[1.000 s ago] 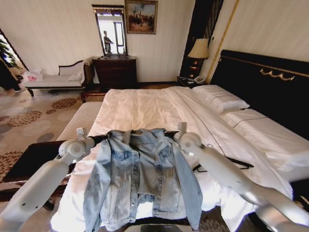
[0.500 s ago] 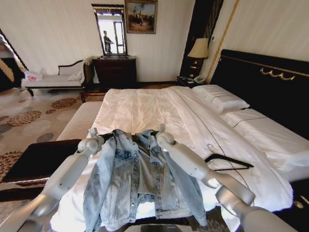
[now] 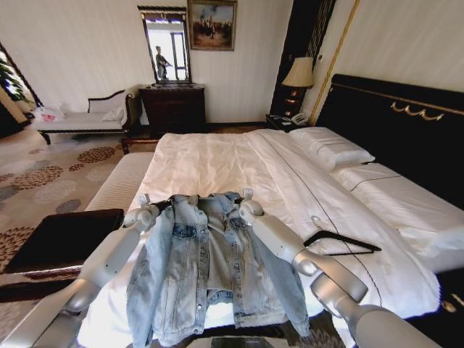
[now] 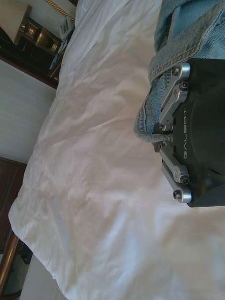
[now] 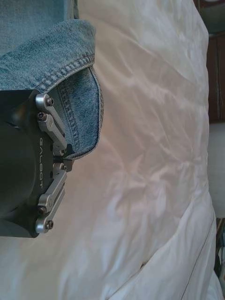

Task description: Pick up the clothes from the bed and hang them on the clothes hanger.

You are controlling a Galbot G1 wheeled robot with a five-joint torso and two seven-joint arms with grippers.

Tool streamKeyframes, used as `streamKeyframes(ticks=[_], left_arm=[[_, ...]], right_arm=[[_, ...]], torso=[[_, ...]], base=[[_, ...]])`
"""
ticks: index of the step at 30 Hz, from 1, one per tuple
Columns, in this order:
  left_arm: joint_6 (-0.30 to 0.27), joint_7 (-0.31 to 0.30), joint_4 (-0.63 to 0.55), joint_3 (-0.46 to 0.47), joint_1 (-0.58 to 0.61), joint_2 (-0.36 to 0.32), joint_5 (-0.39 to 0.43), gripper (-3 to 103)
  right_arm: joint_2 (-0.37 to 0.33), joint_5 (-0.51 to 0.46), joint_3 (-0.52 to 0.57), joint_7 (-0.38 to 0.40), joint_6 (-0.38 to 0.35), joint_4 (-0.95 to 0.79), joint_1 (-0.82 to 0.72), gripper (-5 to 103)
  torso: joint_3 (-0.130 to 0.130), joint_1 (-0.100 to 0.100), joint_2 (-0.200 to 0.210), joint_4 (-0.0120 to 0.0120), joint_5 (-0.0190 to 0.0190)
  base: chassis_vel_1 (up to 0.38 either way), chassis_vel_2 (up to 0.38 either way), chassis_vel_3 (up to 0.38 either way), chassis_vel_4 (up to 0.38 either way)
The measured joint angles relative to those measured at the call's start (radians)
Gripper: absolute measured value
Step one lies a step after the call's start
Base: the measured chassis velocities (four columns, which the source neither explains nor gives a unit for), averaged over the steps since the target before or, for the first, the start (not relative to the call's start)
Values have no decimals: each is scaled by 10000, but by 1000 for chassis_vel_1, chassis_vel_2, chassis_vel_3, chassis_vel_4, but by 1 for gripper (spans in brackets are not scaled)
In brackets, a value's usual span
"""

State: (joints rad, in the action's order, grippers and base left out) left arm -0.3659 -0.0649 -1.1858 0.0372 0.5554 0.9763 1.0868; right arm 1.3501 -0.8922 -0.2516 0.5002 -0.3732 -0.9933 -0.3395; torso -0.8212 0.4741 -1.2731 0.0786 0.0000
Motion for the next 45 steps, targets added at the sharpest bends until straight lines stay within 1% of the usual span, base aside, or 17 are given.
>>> streamKeyframes(ticks=[5, 12, 15, 18, 21, 24, 25, 26, 27, 30, 34, 36, 37, 39, 40, 43, 45], left_arm=[[143, 30, 490, -114, -315, 243, -52, 3], [921, 13, 1081, -247, -575, 548, -551, 3], [974, -11, 873, -219, -446, 496, -552, 8], [976, -51, 209, -68, -73, 218, -514, 19], [887, -52, -227, 25, 173, 25, -445, 30], [743, -57, -1055, 236, 664, -319, -507, 45], [743, -57, -1055, 236, 664, -319, -507, 45], [736, -72, -1260, 333, 762, -397, -551, 45], [748, -147, -1766, 615, 1010, -602, -638, 57], [859, -360, -2515, 1154, 1436, -894, -824, 62], [1284, -738, -4132, 2314, 3250, -1490, -2008, 84], [1392, -706, -4370, 2499, 3647, -1529, -2274, 84], [1656, -544, -4916, 3071, 4624, -1507, -2917, 89], [1995, -295, -5637, 4070, 6135, -1087, -3602, 98], [1995, -295, -5637, 4070, 6135, -1087, -3602, 98], [2461, 52, -6599, 5603, 8478, -65, -4217, 100], [2631, 146, -6872, 6065, 9040, 227, -4290, 100]], right_arm=[[47, 203, 53, -144, 67, 172, 85, 2], [131, 487, 101, -326, 154, 341, 89, -2], [59, 568, 52, -339, 154, 192, -27, 7], [-108, 583, -39, -346, 162, -225, -220, 23], [-225, 561, -96, -346, 162, -461, -304, 28], [-578, 373, -184, -389, 175, -1177, -503, 44], [-578, 373, -184, -389, 175, -1177, -503, 44], [-686, 368, -184, -389, 209, -1367, -559, 44], [-950, 442, -176, -389, 324, -1854, -686, 56], [-1463, 641, -122, -393, 479, -2652, -891, 61], [-3273, 1731, 599, -622, 961, -4615, -1995, 83], [-3468, 1930, 752, -720, 1065, -4851, -2193, 83], [-3803, 2259, 1071, -977, 1282, -5478, -2706, 88], [-4010, 2481, 1373, -1295, 1467, -6226, -3396, 97], [-4010, 2481, 1373, -1295, 1467, -6226, -3396, 97], [-4050, 3170, 1740, -1794, 1728, -7096, -4582, 100], [-4029, 3343, 1806, -1938, 1771, -7294, -4895, 100]], torso=[[0, 2, 1, 3, 0], [0, 1, 0, 2, 0], [-1, 2, 1, 2, 0], [0, 1, 0, 2, 0], [1, 1, 0, -1, 2], [2, 0, 0, -2, 0], [2, 0, 0, -2, 0], [1, 0, 0, -1, -1], [1, 2, 0, 4, 0], [1, 3, 0, 2, 3], [4, 0, -2, 1, 1], [3, -1, -1, 7, -4], [3, -2, -2, 10, -2], [4, -2, -3, 10, 5], [4, -2, -3, 10, 5], [3, -2, -2, -11, -4], [4, -3, -2, -11, 1]], base=[[0, 0, 0, 0], [0, 0, 0, 0], [0, 0, 0, 0], [0, 0, 0, 0], [0, 0, 0, 0], [0, 0, 0, 0], [0, 0, 0, 0], [0, 0, 0, 0], [0, 0, 0, 0], [0, 0, 0, 0], [0, 0, 0, 0], [0, 0, 0, 0], [0, 0, 0, 0], [0, 0, 0, 0], [0, 0, 0, 0], [0, 0, 0, 0], [0, 0, 0, 0]])
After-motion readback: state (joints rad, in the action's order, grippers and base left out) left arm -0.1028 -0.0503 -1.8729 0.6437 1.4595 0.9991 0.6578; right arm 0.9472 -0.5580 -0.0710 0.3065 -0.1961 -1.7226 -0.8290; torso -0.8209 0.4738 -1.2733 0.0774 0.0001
